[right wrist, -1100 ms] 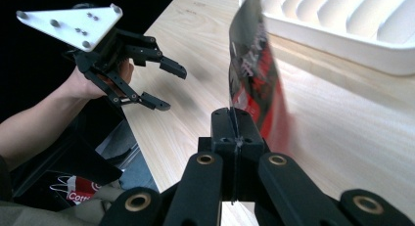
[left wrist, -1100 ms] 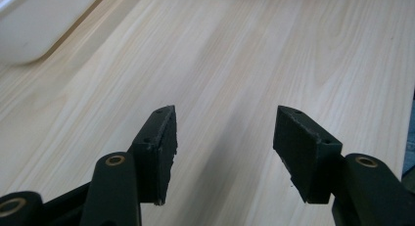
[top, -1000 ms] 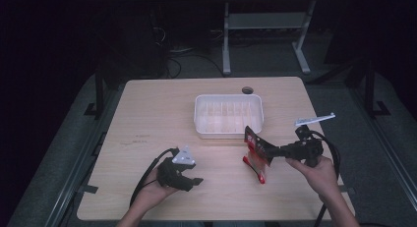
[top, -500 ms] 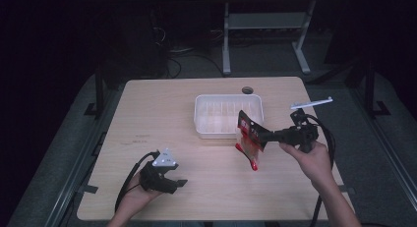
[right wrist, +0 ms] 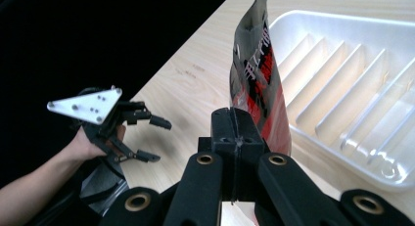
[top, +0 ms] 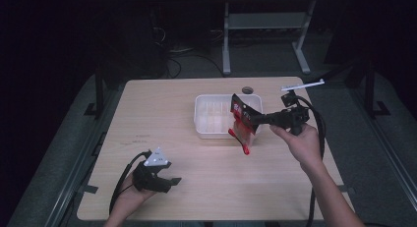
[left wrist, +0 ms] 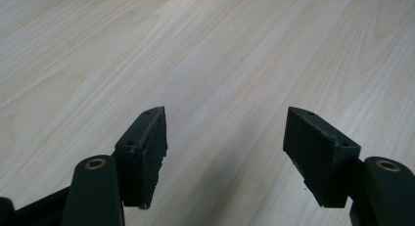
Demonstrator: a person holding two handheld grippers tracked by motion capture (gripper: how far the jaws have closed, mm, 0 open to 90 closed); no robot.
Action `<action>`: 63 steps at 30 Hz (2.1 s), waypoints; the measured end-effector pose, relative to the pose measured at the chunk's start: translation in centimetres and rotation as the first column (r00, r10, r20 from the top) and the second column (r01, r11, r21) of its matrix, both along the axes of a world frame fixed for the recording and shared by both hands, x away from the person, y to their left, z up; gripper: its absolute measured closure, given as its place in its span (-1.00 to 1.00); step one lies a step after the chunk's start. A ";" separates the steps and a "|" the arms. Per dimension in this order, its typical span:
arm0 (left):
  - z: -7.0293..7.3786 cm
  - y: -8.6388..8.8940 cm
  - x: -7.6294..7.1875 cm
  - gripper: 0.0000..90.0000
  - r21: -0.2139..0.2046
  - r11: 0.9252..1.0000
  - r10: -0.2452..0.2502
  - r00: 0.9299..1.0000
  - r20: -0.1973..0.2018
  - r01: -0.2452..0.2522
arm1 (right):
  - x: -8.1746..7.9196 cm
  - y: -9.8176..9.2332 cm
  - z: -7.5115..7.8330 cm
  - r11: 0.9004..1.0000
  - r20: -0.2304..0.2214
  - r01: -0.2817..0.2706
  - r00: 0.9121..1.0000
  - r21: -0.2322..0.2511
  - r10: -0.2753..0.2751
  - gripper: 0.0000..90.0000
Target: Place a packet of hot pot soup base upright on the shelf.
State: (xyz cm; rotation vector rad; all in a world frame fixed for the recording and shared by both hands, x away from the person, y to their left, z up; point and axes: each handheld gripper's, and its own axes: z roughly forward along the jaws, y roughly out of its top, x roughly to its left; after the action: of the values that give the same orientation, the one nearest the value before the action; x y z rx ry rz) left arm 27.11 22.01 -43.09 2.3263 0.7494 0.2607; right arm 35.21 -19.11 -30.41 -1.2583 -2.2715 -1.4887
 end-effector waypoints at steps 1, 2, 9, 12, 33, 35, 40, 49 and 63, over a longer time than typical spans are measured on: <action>-0.1 0.2 0.0 -0.28 -0.003 1.000 0.005 1.000 -0.001 -0.005 | 0.3 0.2 0.2 1.000 -0.002 0.007 1.000 0.006 -0.007 1.00; -0.1 0.2 0.0 -0.28 -0.003 1.000 0.005 1.000 -0.001 -0.005 | 0.3 0.2 0.2 1.000 -0.002 0.007 1.000 0.006 -0.007 1.00; -0.4 0.6 0.0 -0.30 0.020 1.000 0.019 1.000 0.004 -0.019 | 1.6 1.3 1.0 1.000 0.003 0.020 1.000 0.001 -0.020 1.00; -0.3 0.9 0.1 -0.30 0.009 1.000 0.027 1.000 0.009 -0.027 | 2.3 1.9 1.3 0.999 0.011 0.031 0.999 -0.017 -0.031 1.00; 0.1 1.6 0.0 -0.31 0.001 0.999 0.038 0.999 0.029 -0.038 | 6.9 4.7 1.3 0.980 0.023 0.187 0.982 -0.070 -0.185 1.00; 0.0 1.7 0.0 -0.31 0.001 0.999 0.041 0.999 0.027 -0.041 | 7.4 4.8 1.0 0.973 0.011 0.217 0.976 -0.080 -0.217 1.00; 0.0 1.8 0.0 -0.31 -0.003 0.999 0.044 0.999 0.027 -0.044 | 8.0 5.0 1.0 0.965 0.010 0.239 0.971 -0.104 -0.240 1.00; 0.1 1.9 0.0 -0.31 -0.007 0.999 0.045 0.999 0.027 -0.045 | 8.8 5.9 0.6 0.954 0.005 0.260 0.965 -0.150 -0.262 0.99; 0.2 2.0 0.1 -0.31 -0.012 0.999 0.047 0.999 0.025 -0.047 | 8.8 6.0 1.0 0.945 0.025 0.289 0.957 -0.150 -0.289 0.99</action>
State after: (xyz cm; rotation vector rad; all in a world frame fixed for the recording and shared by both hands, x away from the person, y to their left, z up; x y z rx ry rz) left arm 27.18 24.01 -42.93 2.2922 0.7918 0.3054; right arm 44.01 -13.11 -29.45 -1.6985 -2.3198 -1.4205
